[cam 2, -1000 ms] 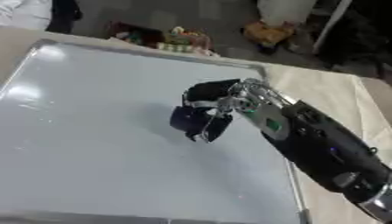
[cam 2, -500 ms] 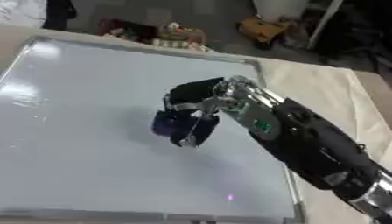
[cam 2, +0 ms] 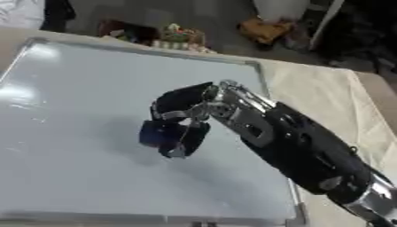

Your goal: Wipe the whiteboard clean with a brush.

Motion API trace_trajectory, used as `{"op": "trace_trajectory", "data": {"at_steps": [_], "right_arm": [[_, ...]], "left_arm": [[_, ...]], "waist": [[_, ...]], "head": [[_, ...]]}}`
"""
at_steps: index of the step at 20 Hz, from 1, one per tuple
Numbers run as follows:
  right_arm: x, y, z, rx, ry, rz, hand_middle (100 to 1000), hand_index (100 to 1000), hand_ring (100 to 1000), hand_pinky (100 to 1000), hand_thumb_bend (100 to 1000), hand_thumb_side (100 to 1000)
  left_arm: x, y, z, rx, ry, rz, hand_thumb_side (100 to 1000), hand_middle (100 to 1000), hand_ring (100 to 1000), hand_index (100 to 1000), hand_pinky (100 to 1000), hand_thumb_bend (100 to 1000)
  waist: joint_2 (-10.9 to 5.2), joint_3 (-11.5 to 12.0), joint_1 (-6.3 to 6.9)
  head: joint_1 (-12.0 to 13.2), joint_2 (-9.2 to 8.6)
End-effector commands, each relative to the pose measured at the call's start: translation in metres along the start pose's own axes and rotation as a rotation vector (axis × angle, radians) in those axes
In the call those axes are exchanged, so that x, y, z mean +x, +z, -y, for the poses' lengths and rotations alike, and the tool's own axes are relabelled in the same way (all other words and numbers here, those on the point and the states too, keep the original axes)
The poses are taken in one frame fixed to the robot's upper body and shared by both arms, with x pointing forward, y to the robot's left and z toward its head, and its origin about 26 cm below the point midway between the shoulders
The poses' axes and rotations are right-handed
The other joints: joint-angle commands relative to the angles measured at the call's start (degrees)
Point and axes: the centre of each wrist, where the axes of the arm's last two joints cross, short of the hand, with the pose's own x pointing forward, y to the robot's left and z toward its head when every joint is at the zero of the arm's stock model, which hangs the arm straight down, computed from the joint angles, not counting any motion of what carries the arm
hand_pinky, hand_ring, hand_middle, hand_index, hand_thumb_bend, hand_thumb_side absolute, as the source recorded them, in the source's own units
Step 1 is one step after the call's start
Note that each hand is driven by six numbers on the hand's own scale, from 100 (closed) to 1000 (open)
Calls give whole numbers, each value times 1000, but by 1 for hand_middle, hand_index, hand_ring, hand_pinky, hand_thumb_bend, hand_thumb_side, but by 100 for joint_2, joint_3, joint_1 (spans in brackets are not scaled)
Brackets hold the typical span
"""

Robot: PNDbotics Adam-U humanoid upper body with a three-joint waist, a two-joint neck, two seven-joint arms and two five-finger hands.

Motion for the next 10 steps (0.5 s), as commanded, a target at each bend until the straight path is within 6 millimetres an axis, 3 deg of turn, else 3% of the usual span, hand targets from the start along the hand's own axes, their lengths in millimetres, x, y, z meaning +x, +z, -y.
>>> {"op": "trace_trajectory", "data": {"at_steps": [1, 10], "right_arm": [[0, 0, 4, -9, 2, -12, 257, 451, 460, 524, 100, 289], [5, -15, -2, 4, 7, 12, 255, 453, 459, 526, 100, 303]], "left_arm": [[5, -4, 1, -10, 4, 22, 950, 421, 481, 615, 441, 100], [4, -2, 2, -11, 9, 20, 949, 420, 481, 614, 440, 100]], "waist": [[-113, 7, 77], [-90, 68, 130]], "head": [[-41, 83], [-5, 355]]}}
